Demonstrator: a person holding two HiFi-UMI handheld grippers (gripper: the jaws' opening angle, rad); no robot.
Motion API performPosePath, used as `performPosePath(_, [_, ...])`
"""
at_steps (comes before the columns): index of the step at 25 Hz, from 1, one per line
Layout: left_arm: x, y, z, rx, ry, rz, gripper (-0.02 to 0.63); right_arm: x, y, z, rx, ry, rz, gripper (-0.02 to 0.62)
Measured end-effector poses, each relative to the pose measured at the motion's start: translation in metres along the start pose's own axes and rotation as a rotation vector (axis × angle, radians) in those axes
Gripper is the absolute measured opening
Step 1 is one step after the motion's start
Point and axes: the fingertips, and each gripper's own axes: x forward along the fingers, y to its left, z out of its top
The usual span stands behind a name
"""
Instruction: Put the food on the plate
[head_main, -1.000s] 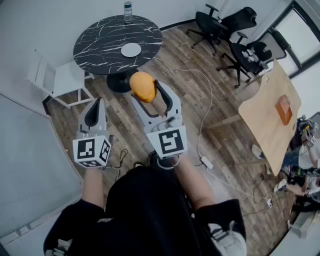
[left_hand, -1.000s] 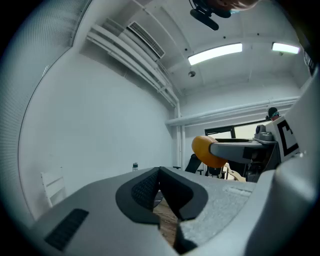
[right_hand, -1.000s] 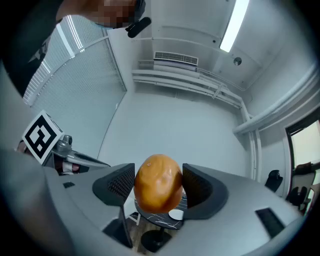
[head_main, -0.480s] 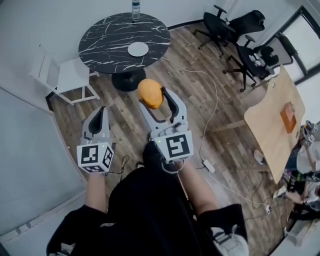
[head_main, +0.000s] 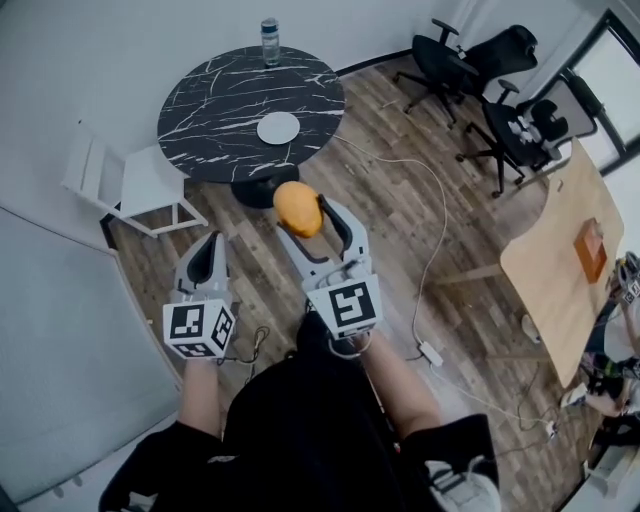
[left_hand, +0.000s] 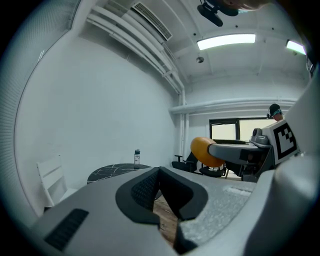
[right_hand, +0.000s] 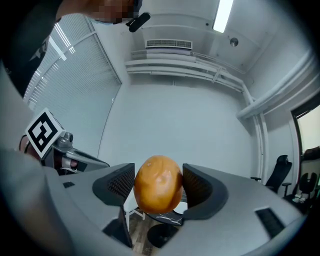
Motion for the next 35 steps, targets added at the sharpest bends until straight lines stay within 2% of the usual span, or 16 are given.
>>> performPosePath(14, [0.162,0.011,0.022,0.044,0.061,-0.034,0.000,0.102,-0.117,-0.031,0.049,0.022,0.006,0.290])
performPosePath(24, [0.225,0.028,0.008,0.024,0.116,-0.041,0.000,0.152,-0.153,-0.066,0.071,0.083,0.039,0.290])
performPosePath(31, [0.279,0.061,0.012,0.026,0.114,-0.105,0.000,0.199,-0.166,-0.083,0.050,0.125,0.023,0.290])
performPosePath(35, [0.317,0.074,0.015,0.022,0.132,-0.207,0.000,0.229,-0.173,-0.090,0.008,0.160,0.010,0.290])
